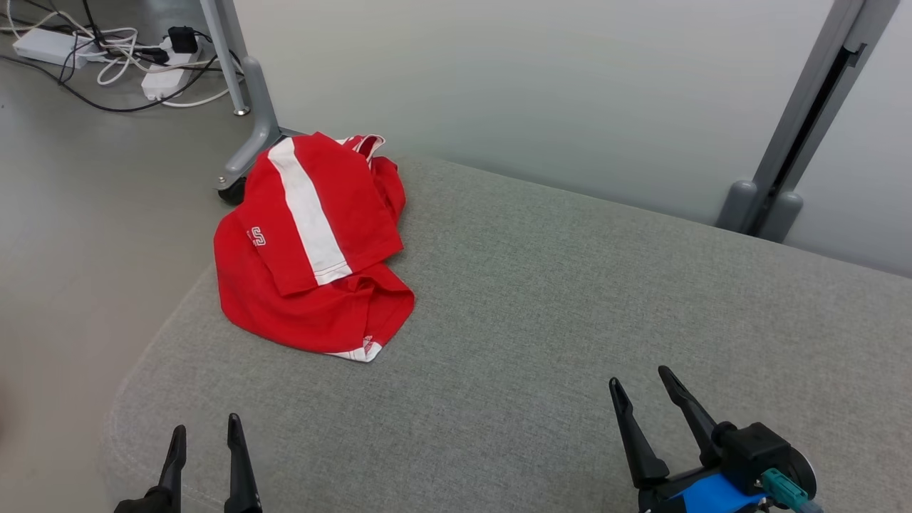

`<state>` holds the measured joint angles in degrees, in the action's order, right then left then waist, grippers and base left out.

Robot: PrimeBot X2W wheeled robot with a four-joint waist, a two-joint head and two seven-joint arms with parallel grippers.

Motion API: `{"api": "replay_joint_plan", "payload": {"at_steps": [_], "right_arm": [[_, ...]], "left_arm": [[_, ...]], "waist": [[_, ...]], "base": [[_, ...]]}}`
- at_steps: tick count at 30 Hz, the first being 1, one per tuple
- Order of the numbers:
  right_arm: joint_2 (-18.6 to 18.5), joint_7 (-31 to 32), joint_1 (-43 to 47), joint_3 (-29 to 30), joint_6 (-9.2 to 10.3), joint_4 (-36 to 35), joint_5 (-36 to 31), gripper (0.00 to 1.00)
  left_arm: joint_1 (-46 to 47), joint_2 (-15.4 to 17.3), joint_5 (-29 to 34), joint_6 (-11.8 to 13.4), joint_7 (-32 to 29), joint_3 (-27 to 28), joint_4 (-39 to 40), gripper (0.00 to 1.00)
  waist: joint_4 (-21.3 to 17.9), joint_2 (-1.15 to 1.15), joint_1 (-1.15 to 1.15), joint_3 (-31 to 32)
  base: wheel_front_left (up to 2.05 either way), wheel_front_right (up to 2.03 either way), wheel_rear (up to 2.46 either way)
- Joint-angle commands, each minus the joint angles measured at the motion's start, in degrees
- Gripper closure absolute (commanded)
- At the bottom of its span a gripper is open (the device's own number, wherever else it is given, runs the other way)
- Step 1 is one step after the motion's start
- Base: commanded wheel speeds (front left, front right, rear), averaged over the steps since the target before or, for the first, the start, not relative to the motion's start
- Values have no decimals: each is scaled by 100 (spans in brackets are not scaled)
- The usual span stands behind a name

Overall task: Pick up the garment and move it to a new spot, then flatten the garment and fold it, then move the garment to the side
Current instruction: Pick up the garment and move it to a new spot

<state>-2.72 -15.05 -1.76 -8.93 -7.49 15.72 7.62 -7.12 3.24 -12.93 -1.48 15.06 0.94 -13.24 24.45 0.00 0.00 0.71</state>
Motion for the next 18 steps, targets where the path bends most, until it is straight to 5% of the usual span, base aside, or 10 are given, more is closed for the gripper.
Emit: {"api": "replay_joint_plan", "payload": {"at_steps": [1,9,18], "right_arm": [[-29,-20,-54,-36,0,-9,-28,0],[-28,-20,-105,88,0,-165,-192,0],[-28,-20,-382,271,0,-454,-556,0]], "left_arm": [[-29,-8,-19,48,18,14,40,0],[252,162,-114,85,18,304,629,0],[1922,1173,-403,-9,-586,936,1022,0]], "waist": [[-57,0,0,-16],[-284,0,0,-223],[-412,0,0,-871]], "base": [[0,0,0],[0,0,0],[0,0,0]]}}
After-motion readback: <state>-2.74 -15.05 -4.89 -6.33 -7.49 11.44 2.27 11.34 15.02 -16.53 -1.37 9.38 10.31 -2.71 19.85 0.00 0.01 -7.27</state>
